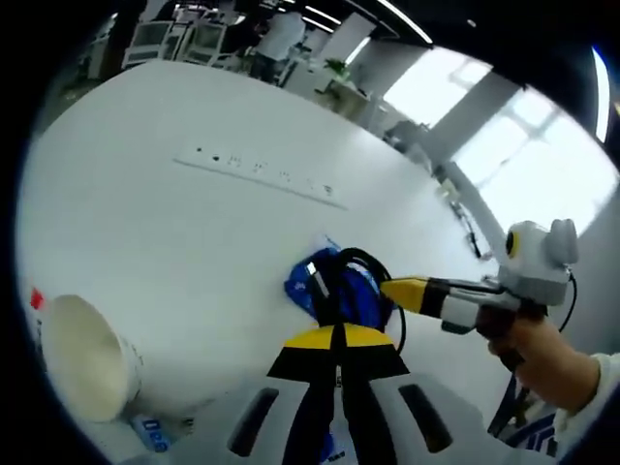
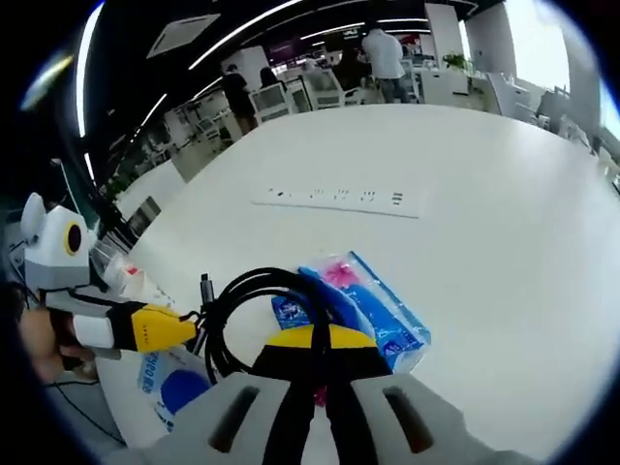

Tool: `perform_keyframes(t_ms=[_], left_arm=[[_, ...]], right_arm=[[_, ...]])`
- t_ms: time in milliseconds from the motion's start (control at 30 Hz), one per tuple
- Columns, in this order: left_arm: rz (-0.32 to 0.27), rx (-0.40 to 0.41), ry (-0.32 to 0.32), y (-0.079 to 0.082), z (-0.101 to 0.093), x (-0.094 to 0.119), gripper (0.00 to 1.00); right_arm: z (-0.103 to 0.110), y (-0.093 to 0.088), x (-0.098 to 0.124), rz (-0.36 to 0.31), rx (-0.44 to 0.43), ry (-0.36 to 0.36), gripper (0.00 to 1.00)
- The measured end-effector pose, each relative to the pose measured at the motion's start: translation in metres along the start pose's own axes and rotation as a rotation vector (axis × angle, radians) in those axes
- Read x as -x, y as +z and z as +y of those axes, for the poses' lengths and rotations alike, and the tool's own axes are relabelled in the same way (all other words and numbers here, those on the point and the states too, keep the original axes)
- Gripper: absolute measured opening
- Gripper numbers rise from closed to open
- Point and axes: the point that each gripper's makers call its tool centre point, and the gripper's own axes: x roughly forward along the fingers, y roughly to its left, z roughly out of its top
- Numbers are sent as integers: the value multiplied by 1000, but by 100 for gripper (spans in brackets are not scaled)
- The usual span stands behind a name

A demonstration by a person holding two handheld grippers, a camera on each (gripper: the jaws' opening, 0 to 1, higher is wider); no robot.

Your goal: Arrange the tabletop items into an orderly group along one side of the table until the central work area is clear of visible clutter.

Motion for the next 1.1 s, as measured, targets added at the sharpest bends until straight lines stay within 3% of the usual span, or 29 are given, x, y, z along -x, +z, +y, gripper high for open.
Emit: perform_keyframes(t_ms=[467,800,1100], left_arm=[[-17,-53,-50,14,-44,32,0],[2,-72,-94,-3,-76,45,0],[19,-90,-111,-12,-93,51,0]], right_arm=[[9,26,59,-94,-23,4,0],[10,20,108,-123,-22,2,0],[1,13,119,-122,-33,-10,0]])
